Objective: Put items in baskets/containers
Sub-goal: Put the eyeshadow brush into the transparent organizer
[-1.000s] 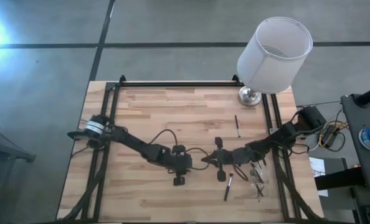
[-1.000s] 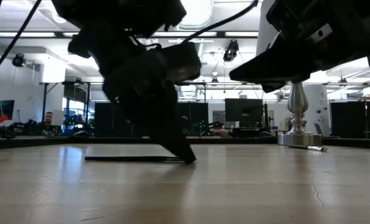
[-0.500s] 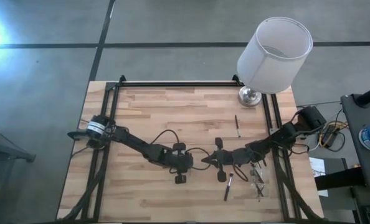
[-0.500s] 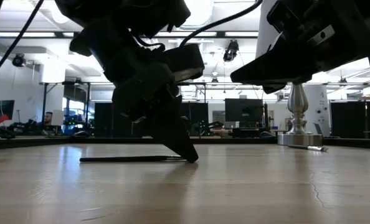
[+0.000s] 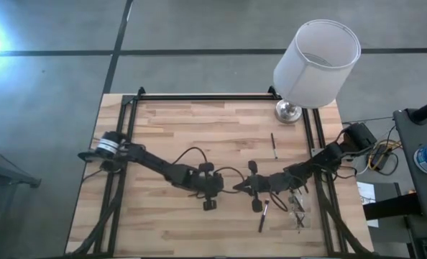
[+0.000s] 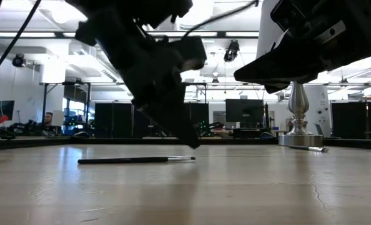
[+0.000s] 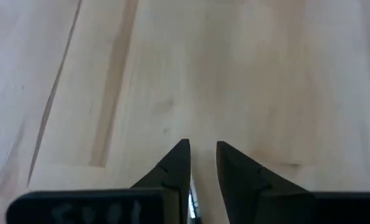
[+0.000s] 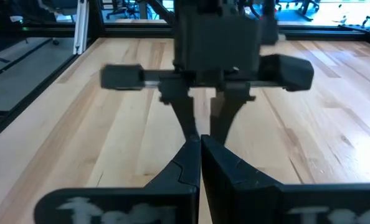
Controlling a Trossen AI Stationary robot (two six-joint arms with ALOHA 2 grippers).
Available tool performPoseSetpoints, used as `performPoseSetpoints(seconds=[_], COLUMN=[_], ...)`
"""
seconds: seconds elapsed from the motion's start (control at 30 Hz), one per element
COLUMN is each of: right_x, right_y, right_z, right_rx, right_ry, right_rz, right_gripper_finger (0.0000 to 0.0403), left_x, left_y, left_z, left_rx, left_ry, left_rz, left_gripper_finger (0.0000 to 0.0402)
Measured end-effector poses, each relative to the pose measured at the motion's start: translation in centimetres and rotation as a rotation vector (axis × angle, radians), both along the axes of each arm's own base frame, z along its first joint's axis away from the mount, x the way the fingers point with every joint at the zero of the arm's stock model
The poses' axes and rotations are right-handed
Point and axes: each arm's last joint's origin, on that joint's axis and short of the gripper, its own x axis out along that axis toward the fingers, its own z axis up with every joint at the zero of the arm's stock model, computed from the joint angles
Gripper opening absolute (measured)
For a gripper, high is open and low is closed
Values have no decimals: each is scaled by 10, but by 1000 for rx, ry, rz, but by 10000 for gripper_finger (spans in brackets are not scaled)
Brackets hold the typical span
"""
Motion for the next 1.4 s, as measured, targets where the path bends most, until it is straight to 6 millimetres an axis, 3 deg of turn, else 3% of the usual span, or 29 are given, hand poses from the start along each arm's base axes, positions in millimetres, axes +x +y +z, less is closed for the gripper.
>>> performPoseSetpoints(seconds=[0.17,0.4,0.6,0.93,1.2,1.4], right_x=[0,0,0,-1,-1,5], right_y=[0,0,0,-1,-1,0], right_z=[0,0,-1,-5,-8,-21], right_rx=[0,0,-5,-22,-1,23], right_ry=[0,-1,11,47,53,18], right_rz=[0,0,0,-2,-11,-20], right_gripper_finger=[9,9,9,9,10,39], left_x=[2,4,0,-5,-17,-28], left_y=[4,10,11,12,15,18], left_z=[-13,-15,-20,-12,-8,1], left_rx=[7,1,12,28,-1,-54], left_ry=[39,44,66,38,-99,-271], left_rz=[15,18,19,6,33,41], left_gripper_finger=[72,69,9,0,0,0])
